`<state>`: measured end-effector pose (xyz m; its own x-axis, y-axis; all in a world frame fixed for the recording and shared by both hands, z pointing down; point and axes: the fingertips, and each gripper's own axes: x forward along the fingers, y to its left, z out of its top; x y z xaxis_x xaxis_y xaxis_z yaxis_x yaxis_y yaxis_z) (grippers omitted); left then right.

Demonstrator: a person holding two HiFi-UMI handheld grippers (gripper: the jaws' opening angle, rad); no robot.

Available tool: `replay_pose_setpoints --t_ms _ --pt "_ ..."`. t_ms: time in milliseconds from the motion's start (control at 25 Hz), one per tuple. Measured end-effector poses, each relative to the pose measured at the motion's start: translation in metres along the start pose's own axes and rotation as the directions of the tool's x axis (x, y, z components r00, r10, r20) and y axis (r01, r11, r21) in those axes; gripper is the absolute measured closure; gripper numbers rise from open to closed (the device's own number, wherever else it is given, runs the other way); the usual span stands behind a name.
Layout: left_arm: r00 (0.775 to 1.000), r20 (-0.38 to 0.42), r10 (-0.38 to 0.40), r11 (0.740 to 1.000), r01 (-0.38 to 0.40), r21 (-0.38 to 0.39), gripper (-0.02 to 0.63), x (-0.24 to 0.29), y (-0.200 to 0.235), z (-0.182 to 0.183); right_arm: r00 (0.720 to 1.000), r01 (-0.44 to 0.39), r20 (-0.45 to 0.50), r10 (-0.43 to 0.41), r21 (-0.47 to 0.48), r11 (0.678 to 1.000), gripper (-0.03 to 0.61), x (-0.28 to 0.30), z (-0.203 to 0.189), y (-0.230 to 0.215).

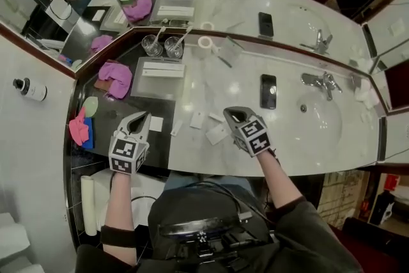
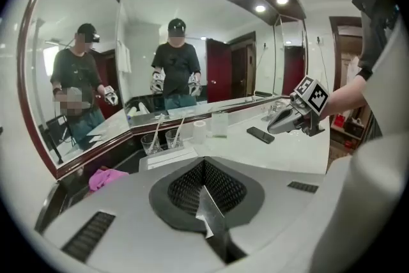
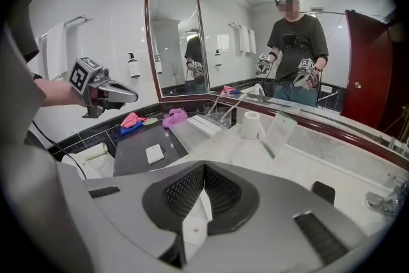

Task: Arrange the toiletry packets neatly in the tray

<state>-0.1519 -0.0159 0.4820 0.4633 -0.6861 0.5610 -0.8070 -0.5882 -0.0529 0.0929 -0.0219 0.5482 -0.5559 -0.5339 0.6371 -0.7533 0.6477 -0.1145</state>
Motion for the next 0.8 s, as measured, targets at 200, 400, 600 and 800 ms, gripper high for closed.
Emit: replay_pose_setpoints --t_ms 200,400,600,800 --pt "0.999 0.007 0.035 0.996 -0.034 -0.088 0.614 -0.012 -0.006 -0.010 1.000 0.009 0.001 -0.009 0.008 1.000 0.560 -0.004 -0.012 0.006" --pt "0.999 0.025 0.031 0.994 -0.028 -0.109 0.614 -0.014 -0.006 -0.008 1.000 0.014 -0.002 -0.014 0.024 1.000 0.560 -0.005 -0.008 0.016" --pt "0.999 0.034 0.024 0.995 -0.021 -0.094 0.612 -0.013 0.002 -0.013 0.999 0.039 -0.020 -0.038 0.036 0.999 0.558 0.000 -0.016 0.024" --pt "0.999 0.034 -0.018 0.998 0.020 -0.061 0.612 -0.007 0.007 -0.018 0.994 0.068 -0.083 -0.064 0.048 0.997 0.532 0.008 -0.038 0.030"
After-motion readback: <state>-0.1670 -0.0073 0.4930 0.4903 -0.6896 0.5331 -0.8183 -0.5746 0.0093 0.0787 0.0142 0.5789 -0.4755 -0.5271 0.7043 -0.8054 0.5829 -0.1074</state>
